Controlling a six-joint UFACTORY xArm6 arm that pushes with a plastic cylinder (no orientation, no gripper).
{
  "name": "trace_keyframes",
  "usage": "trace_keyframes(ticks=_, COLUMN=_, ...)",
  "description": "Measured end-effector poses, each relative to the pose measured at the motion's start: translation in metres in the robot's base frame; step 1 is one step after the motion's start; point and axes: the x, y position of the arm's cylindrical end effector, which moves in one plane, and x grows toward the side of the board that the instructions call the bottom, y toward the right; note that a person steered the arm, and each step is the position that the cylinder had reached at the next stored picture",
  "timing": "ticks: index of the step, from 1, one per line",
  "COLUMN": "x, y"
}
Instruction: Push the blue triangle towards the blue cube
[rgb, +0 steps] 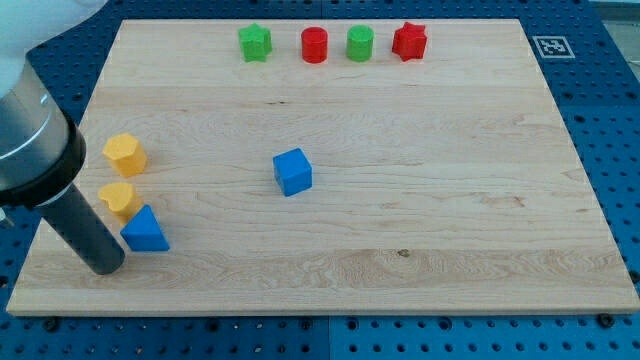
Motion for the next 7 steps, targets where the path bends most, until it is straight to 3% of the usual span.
trace_keyframes(ticks=3, x=-0.022, y=0.001)
trace_keyframes(ticks=7, x=-0.051, y=0.072)
